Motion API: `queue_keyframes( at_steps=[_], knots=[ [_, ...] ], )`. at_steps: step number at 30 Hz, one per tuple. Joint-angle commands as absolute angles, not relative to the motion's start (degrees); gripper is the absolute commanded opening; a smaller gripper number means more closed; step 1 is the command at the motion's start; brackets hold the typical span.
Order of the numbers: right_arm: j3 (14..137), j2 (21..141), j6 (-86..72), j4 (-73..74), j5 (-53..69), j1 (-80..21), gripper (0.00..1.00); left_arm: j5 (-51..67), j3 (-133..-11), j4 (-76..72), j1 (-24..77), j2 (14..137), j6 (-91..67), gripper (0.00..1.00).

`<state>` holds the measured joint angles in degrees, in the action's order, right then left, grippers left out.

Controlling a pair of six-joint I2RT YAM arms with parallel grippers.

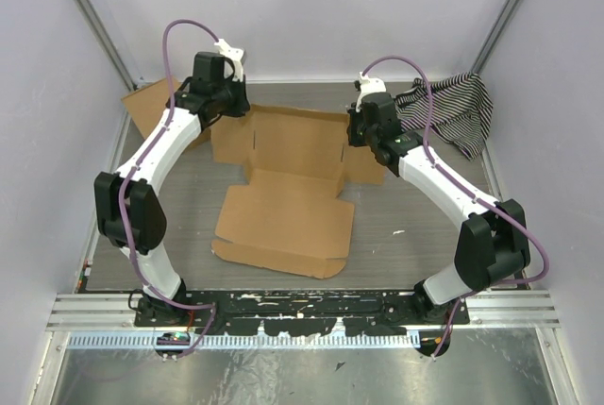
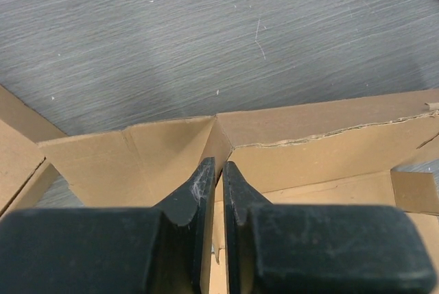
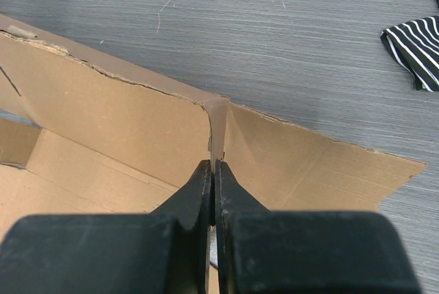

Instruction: Fold the paper box

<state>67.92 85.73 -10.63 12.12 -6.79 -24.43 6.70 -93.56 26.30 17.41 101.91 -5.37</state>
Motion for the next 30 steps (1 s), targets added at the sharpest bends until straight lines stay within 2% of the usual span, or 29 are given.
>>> queue_keyframes(
  at_steps=[1, 5, 10, 13, 15, 17, 18, 19, 20, 22, 26, 30],
  knots=[
    [69.6, 83.1, -10.1, 10.1, -6.8, -24.8, 0.04, 5.9, -94.9, 29.1, 17.5, 103.6, -5.6, 0.17],
    [69.5, 82.8, -10.1, 10.2, -6.8, -24.8, 0.04, 5.2, -95.4, 29.8, 17.5, 103.7, -5.7, 0.28],
    [69.6, 82.6, -10.1, 10.3, -6.9, -24.8, 0.04, 4.4, -94.0, 28.6, 17.5, 103.3, -5.9, 0.34],
    [69.7, 82.7, -9.9, 10.4, -6.6, -24.8, 0.04, 4.2, -94.1, 28.3, 17.5, 103.6, -6.1, 0.27],
    [70.0, 83.0, -9.8, 10.7, -6.4, -24.8, 0.04, 4.0, -94.4, 27.8, 17.5, 103.9, -7.0, 0.16],
    [70.5, 83.6, -9.9, 11.5, -6.2, -24.8, 0.06, 4.2, -94.4, 27.1, 17.5, 104.1, -7.7, 0.01],
    [70.9, 83.9, -10.0, 12.1, -5.9, -24.8, 0.1, 3.9, -94.0, 26.7, 17.5, 104.0, -8.0, 0.0],
    [71.7, 84.4, -10.2, 12.9, -5.6, -24.8, 0.2, 3.3, -93.4, 26.1, 17.5, 103.8, -8.4, 0.0],
    [73.1, 85.2, -10.3, 14.3, -5.0, -24.9, 0.35, 2.6, -92.2, 25.1, 17.5, 103.4, -8.7, 0.0],
    [76.0, 86.4, -10.4, 17.7, -3.5, -24.8, 0.46, 1.6, -88.6, 21.8, 17.4, 101.3, -8.8, 0.0],
    [79.8, 85.1, -10.4, 19.4, -0.2, -23.2, 0.54, -1.1, -77.6, 8.6, 17.0, 95.6, -9.0, 0.0],
    [83.0, 83.2, -12.9, 18.8, 6.2, -15.6, 0.56, -0.5, -64.4, -8.9, 15.8, 89.9, -10.5, 0.0]
  ],
)
